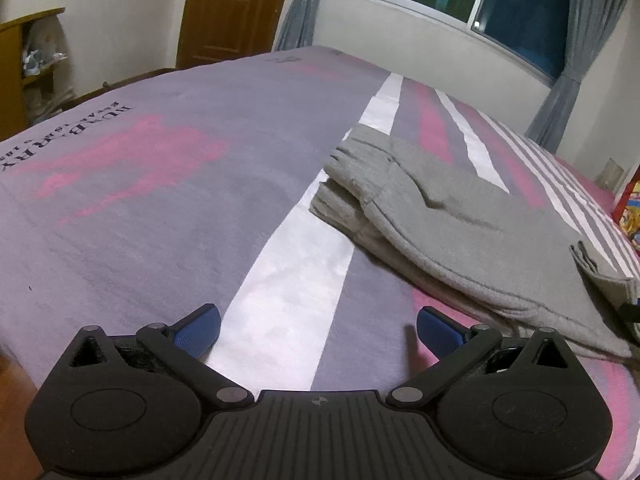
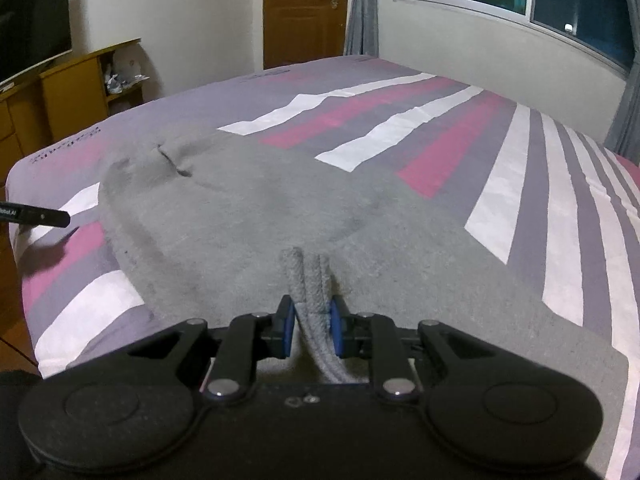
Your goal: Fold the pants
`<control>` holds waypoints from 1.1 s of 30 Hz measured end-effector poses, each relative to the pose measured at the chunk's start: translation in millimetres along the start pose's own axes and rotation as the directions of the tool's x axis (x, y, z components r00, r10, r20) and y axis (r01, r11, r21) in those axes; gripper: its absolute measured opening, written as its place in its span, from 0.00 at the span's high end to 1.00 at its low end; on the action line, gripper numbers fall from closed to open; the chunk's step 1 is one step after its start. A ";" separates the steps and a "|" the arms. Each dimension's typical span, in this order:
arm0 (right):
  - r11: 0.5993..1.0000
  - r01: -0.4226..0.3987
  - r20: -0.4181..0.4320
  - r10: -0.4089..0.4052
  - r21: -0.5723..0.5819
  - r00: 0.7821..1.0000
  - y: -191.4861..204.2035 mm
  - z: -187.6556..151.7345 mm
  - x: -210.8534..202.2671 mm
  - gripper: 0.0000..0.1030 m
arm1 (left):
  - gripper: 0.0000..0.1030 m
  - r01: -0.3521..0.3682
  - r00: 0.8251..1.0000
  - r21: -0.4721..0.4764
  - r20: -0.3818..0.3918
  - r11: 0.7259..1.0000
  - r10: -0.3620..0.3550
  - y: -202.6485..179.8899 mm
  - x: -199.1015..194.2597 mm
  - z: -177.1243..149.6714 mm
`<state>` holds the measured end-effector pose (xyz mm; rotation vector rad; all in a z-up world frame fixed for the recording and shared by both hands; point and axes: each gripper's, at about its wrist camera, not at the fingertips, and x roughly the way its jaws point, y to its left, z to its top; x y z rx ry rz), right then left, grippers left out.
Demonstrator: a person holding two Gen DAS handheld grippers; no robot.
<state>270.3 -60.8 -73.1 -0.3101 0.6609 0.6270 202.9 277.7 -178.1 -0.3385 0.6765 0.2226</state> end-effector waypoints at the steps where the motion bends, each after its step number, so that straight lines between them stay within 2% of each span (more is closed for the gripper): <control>1: 1.000 -0.001 0.000 0.001 -0.009 1.000 1.7 -1.2 -0.4 0.82 | 0.00 0.001 1.000 0.002 -0.001 1.000 -0.001 0.2 -0.6 -0.4; 11: 0.993 -0.049 -0.025 0.046 -0.105 0.999 9.0 -12.8 -1.7 0.82 | 0.00 -0.008 1.000 0.025 -0.008 1.000 0.009 -2.9 -0.2 -2.0; 15: 0.991 -0.123 -0.069 0.119 -0.050 0.990 7.2 -15.5 2.7 0.66 | 0.00 -0.014 1.000 0.031 -0.013 0.999 0.014 -4.3 -1.6 -2.6; 16: 0.989 -0.144 -0.058 0.142 -0.034 0.988 7.5 -15.4 -1.1 0.58 | 0.00 -0.015 1.000 0.025 -0.010 1.000 0.016 -4.7 -3.2 -1.9; 17: 0.983 -0.183 -0.022 0.183 -0.007 0.983 5.3 -15.3 -10.2 0.58 | 0.00 -0.015 1.000 0.012 -0.002 1.000 0.015 -4.3 -5.7 -1.3; 18: 0.982 -0.188 0.025 0.187 0.021 0.982 1.4 -16.5 -20.0 0.64 | 0.00 -0.011 1.000 -0.005 0.012 1.000 0.011 -4.3 -9.1 -0.8; 19: 0.980 -0.191 0.057 0.187 0.062 0.981 -4.5 -18.6 -28.1 0.75 | 0.00 0.000 1.000 -0.023 0.028 1.000 0.001 -4.6 -12.5 0.0; 22: 0.967 -0.128 0.161 0.093 0.222 0.983 -29.5 -35.3 -61.8 0.76 | 0.00 0.041 0.997 -0.058 0.060 0.997 -0.038 -11.8 -18.8 3.2; 25: 0.897 -0.078 0.233 -0.028 0.435 0.972 -64.5 -63.3 -97.7 0.77 | 0.03 0.149 0.988 -0.067 0.057 0.986 -0.146 -35.7 -17.1 10.4; 26: 0.842 -0.063 0.255 -0.091 0.537 0.963 -81.3 -78.4 -113.3 0.77 | 0.15 0.185 0.982 -0.060 0.052 0.981 -0.182 -46.0 -15.5 12.6; 27: 0.785 -0.075 0.268 -0.119 0.615 0.956 -95.3 -91.3 -123.3 0.77 | 0.21 0.227 0.974 -0.050 0.040 0.973 -0.225 -60.2 -13.1 15.1; 28: 0.704 -0.099 0.275 -0.141 0.703 0.951 -111.3 -107.4 -133.2 0.68 | 0.26 0.269 0.963 -0.041 0.030 0.962 -0.268 -76.3 -10.1 17.5; 29: 0.614 -0.125 0.279 -0.162 0.779 0.947 -125.3 -124.9 -141.9 0.65 | 0.27 0.309 0.951 -0.036 0.019 0.950 -0.309 -90.4 -7.7 18.7; 30: 0.556 -0.154 0.290 -0.164 0.817 0.943 -134.0 -138.6 -147.7 0.64 | 0.28 0.364 0.931 -0.041 -0.002 0.930 -0.365 -106.6 -2.9 19.8; 32: 0.503 -0.181 0.299 -0.165 0.845 0.940 -141.2 -155.9 -154.8 0.64 | 0.31 0.465 0.881 -0.062 -0.068 0.883 -0.468 -138.5 11.2 19.2; 33: 0.479 -0.197 0.304 -0.157 0.856 0.940 -143.4 -161.7 -156.0 0.64 | 0.31 0.490 0.862 -0.071 -0.110 0.869 -0.495 -151.9 20.2 17.3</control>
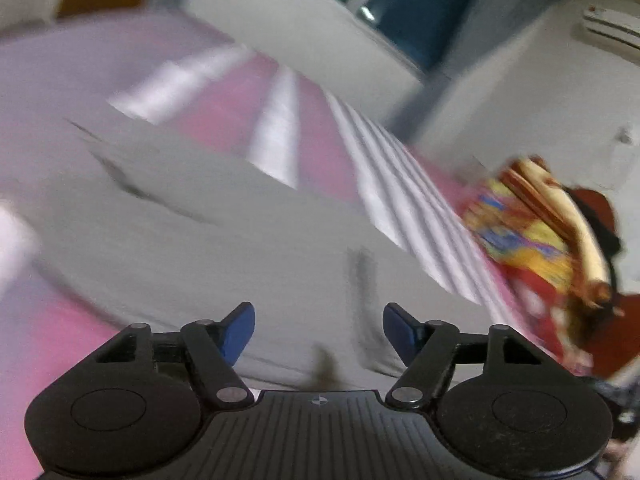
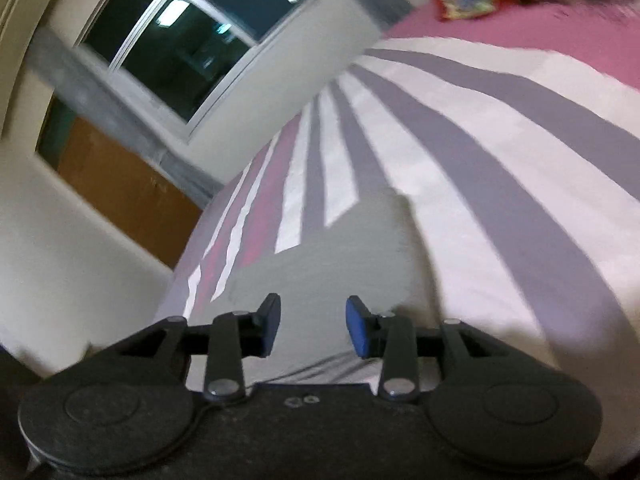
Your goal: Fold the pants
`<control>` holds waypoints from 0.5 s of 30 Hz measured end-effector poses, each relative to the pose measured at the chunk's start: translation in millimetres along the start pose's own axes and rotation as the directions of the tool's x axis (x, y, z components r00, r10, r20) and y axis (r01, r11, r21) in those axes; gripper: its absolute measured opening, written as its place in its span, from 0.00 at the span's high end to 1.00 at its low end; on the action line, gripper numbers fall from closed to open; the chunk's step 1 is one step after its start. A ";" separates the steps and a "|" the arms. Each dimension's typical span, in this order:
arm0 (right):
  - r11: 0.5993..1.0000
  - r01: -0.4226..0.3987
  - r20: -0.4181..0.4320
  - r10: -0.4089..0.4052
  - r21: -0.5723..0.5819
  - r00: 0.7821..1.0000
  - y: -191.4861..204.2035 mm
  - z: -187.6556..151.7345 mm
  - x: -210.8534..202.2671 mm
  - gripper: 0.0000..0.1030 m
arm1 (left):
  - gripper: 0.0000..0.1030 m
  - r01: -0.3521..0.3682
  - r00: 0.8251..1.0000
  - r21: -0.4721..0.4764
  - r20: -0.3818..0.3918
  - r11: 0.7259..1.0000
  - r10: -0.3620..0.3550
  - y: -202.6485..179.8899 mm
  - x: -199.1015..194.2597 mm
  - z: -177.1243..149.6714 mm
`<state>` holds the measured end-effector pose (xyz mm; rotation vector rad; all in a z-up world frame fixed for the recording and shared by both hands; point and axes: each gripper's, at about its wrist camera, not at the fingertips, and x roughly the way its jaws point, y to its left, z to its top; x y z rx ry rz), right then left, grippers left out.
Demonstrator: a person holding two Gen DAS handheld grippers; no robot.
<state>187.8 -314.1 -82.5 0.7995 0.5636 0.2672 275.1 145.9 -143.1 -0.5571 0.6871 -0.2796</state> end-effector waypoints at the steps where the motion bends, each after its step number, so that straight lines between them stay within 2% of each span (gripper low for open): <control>1: 0.999 -0.022 -0.009 0.023 0.041 1.000 -6.4 -0.5 -1.2 0.64 | 0.32 0.006 0.999 -0.008 -0.054 1.000 -0.006 -6.8 17.2 -1.9; 4: 0.982 -0.065 -0.024 0.070 0.175 0.997 -23.2 -5.0 2.6 0.64 | 0.32 0.032 0.989 -0.032 -0.144 0.999 -0.037 -19.3 50.0 -8.2; 6: 0.970 -0.082 -0.031 0.091 0.227 0.995 -33.3 -9.4 3.4 0.63 | 0.32 0.046 0.983 -0.040 -0.176 0.998 -0.052 -24.5 62.1 -10.6; 11: 0.939 -0.103 -0.043 0.124 0.329 0.991 -49.8 -17.8 18.5 0.63 | 0.33 0.064 0.978 -0.103 -0.190 0.993 -0.082 -21.8 76.3 -12.3; 12: 0.929 -0.111 -0.042 0.134 0.352 0.990 -53.7 -18.4 20.4 0.63 | 0.36 0.067 0.978 -0.111 -0.192 0.992 -0.088 -20.1 76.7 -12.0; 14: 0.911 -0.120 -0.036 0.146 0.394 0.989 -59.2 -22.1 25.9 0.63 | 0.59 0.082 0.973 -0.127 -0.206 0.989 -0.107 -17.0 80.5 -11.4; 15: 0.902 -0.117 -0.040 0.146 0.415 0.988 -62.1 -22.8 28.0 0.63 | 0.64 0.087 0.968 -0.150 -0.219 0.985 -0.119 -14.3 84.0 -13.1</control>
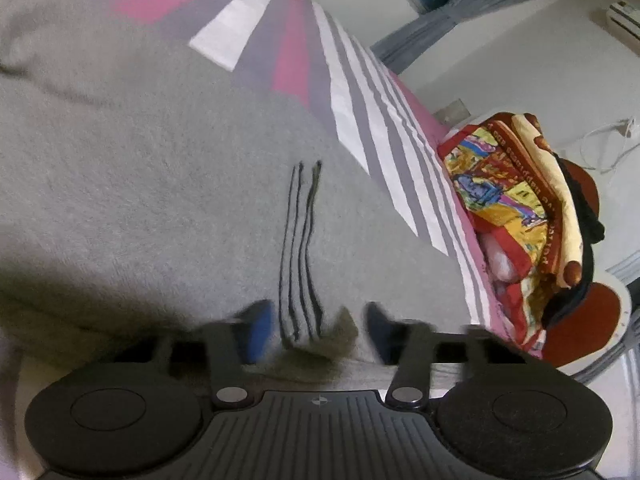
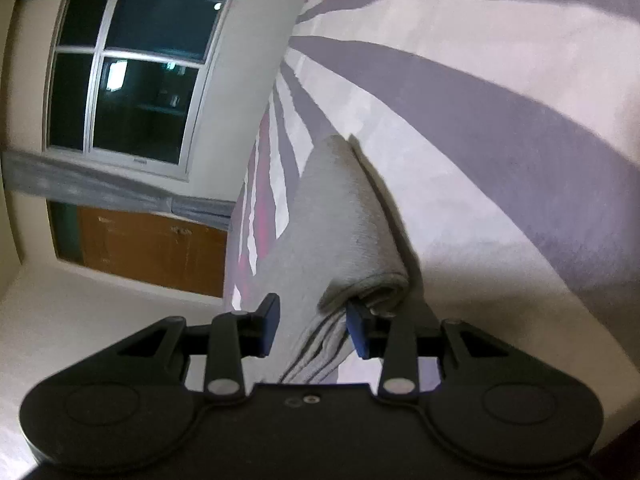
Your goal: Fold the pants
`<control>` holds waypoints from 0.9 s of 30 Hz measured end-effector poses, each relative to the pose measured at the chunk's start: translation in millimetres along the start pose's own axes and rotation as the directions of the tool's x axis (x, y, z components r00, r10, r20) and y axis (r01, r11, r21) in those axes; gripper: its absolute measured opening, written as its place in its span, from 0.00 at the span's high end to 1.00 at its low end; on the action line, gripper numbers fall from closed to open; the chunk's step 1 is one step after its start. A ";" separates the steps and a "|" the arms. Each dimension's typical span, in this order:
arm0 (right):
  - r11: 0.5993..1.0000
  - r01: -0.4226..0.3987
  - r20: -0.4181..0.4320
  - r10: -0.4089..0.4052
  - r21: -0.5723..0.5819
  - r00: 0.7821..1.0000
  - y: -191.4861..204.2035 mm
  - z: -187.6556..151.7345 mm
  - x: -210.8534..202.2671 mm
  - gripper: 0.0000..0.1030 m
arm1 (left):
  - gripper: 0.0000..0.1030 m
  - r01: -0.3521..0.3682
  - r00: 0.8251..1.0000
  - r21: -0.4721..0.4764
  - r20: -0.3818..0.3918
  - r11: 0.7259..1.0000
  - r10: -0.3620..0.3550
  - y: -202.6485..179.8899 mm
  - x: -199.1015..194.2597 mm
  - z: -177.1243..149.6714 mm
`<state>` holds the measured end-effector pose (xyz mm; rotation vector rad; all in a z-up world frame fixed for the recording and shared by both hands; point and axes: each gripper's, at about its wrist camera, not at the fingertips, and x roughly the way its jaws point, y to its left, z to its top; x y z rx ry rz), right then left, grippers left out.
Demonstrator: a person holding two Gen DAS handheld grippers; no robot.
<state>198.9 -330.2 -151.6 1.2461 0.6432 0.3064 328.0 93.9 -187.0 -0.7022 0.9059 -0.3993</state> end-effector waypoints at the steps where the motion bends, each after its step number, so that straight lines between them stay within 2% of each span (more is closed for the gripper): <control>1: 1.000 -0.001 -0.006 0.002 0.029 1.000 -4.4 0.1 2.3 0.63 | 0.66 0.004 1.000 -0.011 -0.006 1.000 -0.004 1.2 5.3 -1.5; 9: 0.991 -0.033 0.040 0.028 0.129 0.999 -23.1 4.3 3.7 0.65 | 0.66 0.045 0.999 -0.046 0.000 0.998 -0.045 7.9 16.8 -4.0; 11: 0.992 -0.012 0.050 0.006 0.125 0.999 -22.0 5.7 7.0 0.71 | 0.79 0.037 0.999 -0.044 0.001 0.998 -0.037 7.1 19.9 -3.8; 12: 0.996 0.024 0.064 -0.030 0.090 0.998 -17.3 6.0 6.6 0.88 | 0.80 0.038 0.999 -0.042 0.008 0.998 -0.038 6.2 20.2 -4.1; 13: 0.998 0.053 0.087 -0.054 0.021 0.995 -7.0 5.6 4.1 0.90 | 0.81 0.042 0.999 -0.026 0.019 0.999 -0.041 2.5 19.2 -4.9; 16: 0.992 0.054 0.134 -0.039 -0.114 0.990 14.0 -1.4 -6.9 0.91 | 0.82 0.004 1.000 0.041 0.027 0.999 -0.005 -7.9 20.2 -10.1; 18: 0.987 0.127 0.125 -0.114 -0.099 0.986 3.6 -2.3 -3.0 0.91 | 0.82 0.008 1.000 0.037 0.029 0.999 -0.009 -4.1 21.8 -12.3; 19: 0.989 0.143 0.110 -0.138 -0.042 0.984 -11.3 -1.7 -0.5 0.95 | 0.82 0.012 1.000 0.035 0.027 0.999 -0.013 -3.3 21.7 -11.7; 20: 0.992 0.124 0.112 -0.121 -0.012 0.986 -19.2 -2.5 -1.3 0.95 | 0.82 0.012 1.000 0.042 0.021 0.999 -0.013 -3.7 20.9 -10.4; 24: 0.988 0.132 0.084 -0.125 -0.081 0.989 -8.5 -4.2 -13.7 0.87 | 0.79 -0.012 1.000 0.071 0.030 0.997 0.010 -0.1 1.4 -7.3; 26: 0.961 0.158 0.098 -0.139 -0.225 0.985 9.7 -7.1 -30.4 0.85 | 0.79 -0.050 0.996 0.081 0.072 0.995 0.044 4.8 -15.5 -5.3; 27: 0.934 0.177 0.115 -0.148 -0.310 0.982 19.6 -8.3 -35.4 0.77 | 0.79 -0.076 0.993 0.100 0.095 0.992 0.067 5.1 -21.3 -2.5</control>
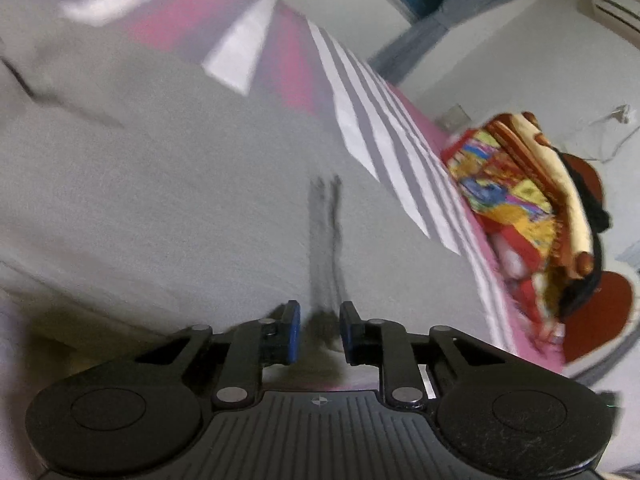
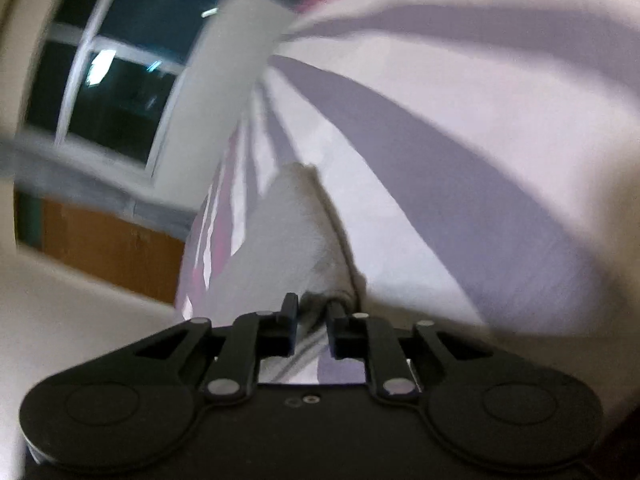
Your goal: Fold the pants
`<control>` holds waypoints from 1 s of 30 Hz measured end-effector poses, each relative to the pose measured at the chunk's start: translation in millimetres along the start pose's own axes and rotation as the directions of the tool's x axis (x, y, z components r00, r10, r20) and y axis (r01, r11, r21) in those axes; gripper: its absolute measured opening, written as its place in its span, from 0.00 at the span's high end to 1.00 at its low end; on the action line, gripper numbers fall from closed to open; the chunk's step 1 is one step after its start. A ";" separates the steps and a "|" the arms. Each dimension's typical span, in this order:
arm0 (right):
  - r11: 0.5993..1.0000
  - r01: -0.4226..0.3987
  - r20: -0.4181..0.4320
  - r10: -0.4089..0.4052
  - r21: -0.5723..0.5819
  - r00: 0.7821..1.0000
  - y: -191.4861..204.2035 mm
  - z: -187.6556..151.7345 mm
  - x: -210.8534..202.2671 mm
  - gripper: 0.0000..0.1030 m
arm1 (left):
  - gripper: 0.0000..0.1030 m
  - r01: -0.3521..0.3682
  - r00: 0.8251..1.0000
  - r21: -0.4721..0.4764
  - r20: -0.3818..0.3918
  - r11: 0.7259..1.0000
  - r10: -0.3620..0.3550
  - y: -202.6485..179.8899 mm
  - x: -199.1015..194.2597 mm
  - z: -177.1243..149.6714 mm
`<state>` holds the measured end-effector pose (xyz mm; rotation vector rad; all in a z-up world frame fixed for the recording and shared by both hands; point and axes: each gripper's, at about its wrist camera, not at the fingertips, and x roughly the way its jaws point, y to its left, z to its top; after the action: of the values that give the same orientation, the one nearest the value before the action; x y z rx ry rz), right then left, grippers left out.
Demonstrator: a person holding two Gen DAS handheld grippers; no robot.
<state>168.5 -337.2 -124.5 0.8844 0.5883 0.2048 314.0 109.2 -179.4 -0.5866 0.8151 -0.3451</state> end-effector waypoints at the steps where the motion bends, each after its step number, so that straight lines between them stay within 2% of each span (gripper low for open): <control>1: 0.997 0.017 0.007 -0.016 -0.078 1.000 7.9 4.3 -1.7 0.77 | 0.79 -0.012 1.000 0.018 0.011 1.000 0.012 -0.3 -0.5 4.6; 5: 0.963 0.061 -0.023 -0.070 -0.261 0.997 33.3 26.6 36.1 0.77 | 0.79 -0.043 0.999 0.077 0.008 0.996 0.042 -13.2 26.7 27.3; 7: 0.921 0.130 -0.045 -0.157 -0.367 0.987 46.4 35.4 67.3 0.84 | 0.77 -0.096 0.995 0.127 -0.011 0.987 0.098 -23.2 51.7 39.6; 8: 0.892 0.172 -0.050 -0.212 -0.417 0.976 52.8 41.5 84.2 0.87 | 0.74 -0.108 0.994 0.146 -0.014 0.983 0.111 -26.3 61.3 46.2; 10: 0.848 0.217 -0.042 -0.270 -0.483 0.962 63.2 51.7 105.6 0.88 | 0.68 -0.119 0.992 0.164 -0.010 0.979 0.122 -34.5 78.9 61.8; 13: 0.807 0.261 -0.046 -0.335 -0.529 0.941 74.7 74.0 138.8 0.85 | 0.65 -0.142 0.988 0.167 -0.029 0.976 0.149 -35.8 105.8 88.0; 15: 0.799 0.267 -0.050 -0.347 -0.540 0.937 78.3 82.0 155.6 0.81 | 0.62 -0.137 0.989 0.142 -0.039 0.980 0.143 -32.0 116.4 97.4; 17: 0.773 0.279 -0.037 -0.364 -0.570 0.931 79.5 82.8 163.0 0.79 | 0.62 -0.127 0.991 0.119 -0.035 0.985 0.132 -27.2 118.0 99.8; 20: 0.756 0.285 -0.037 -0.377 -0.590 0.925 76.1 72.2 147.4 0.74 | 0.62 -0.124 0.992 0.118 -0.022 0.985 0.128 -26.1 106.8 86.2; 22: 0.761 0.279 -0.065 -0.388 -0.586 0.920 73.8 64.7 141.3 0.69 | 0.62 -0.132 0.991 0.156 -0.011 0.979 0.135 -28.5 92.7 67.6; 24: 0.761 0.269 -0.067 -0.379 -0.590 0.923 61.3 43.5 113.1 0.64 | 0.62 -0.148 0.989 0.207 0.009 0.967 0.149 -28.0 75.0 43.7; 26: 0.766 0.241 -0.055 -0.339 -0.596 0.939 49.7 19.3 80.1 0.62 | 0.62 -0.181 0.984 0.267 0.047 0.946 0.175 -27.7 53.1 20.8; 28: 0.763 0.222 -0.028 -0.300 -0.607 0.954 45.2 8.1 53.6 0.61 | 0.62 -0.209 0.977 0.279 0.092 0.937 0.190 -27.0 28.3 5.8; 30: 0.808 0.199 0.003 -0.237 -0.555 0.971 37.6 10.5 25.3 0.59 | 0.59 -0.238 0.967 0.264 0.152 0.935 0.203 -18.7 -1.9 -4.4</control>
<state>197.8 -310.5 -100.3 0.2402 0.6427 0.1815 308.2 93.8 -169.2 -0.2434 0.6900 -0.2097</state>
